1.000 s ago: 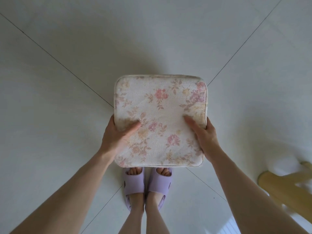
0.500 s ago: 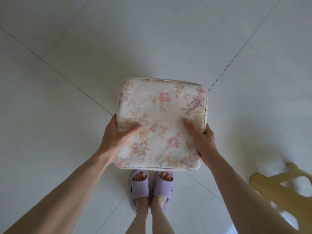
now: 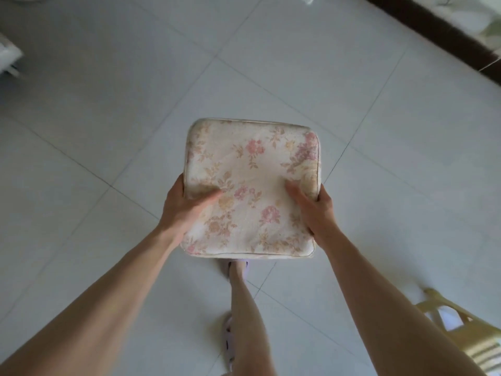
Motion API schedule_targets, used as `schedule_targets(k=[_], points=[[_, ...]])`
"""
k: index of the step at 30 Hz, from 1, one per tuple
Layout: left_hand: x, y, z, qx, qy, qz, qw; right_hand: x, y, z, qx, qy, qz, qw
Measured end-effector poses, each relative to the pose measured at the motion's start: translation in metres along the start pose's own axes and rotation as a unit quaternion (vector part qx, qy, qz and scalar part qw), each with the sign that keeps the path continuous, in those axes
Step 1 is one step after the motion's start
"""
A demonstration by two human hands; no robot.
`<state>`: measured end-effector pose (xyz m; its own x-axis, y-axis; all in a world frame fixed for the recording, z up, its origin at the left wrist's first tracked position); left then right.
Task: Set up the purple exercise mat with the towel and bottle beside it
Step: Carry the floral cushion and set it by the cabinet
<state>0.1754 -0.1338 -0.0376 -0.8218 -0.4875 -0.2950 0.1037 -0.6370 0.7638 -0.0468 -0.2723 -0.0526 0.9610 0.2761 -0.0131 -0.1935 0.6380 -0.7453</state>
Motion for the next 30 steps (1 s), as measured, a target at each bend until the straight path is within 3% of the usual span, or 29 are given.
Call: schedule_targets(k=[17,30], points=[[-0.029,0.206,-0.228,0.037,-0.039,-0.026,0.998,0.093,-0.203,-0.183,-0.021,0.041,-0.005,0.999],[-0.026,0.346,-0.470,0.021,-0.110,-0.041,0.993,0.163,-0.337,-0.362,-0.007,0.123,-0.050,0.991]])
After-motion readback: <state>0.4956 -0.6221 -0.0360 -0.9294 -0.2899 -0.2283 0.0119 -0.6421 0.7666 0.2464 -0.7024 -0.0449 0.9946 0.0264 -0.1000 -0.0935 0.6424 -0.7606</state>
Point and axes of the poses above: each hand's wrist, its own z-axis away from the middle knuckle, its own x-axis out of the palm, y = z × x, the point moved 4 cm from there along -z, towards the middle knuckle, and after that the axes turned 10 degrees about -z, right-handed, at the moved point
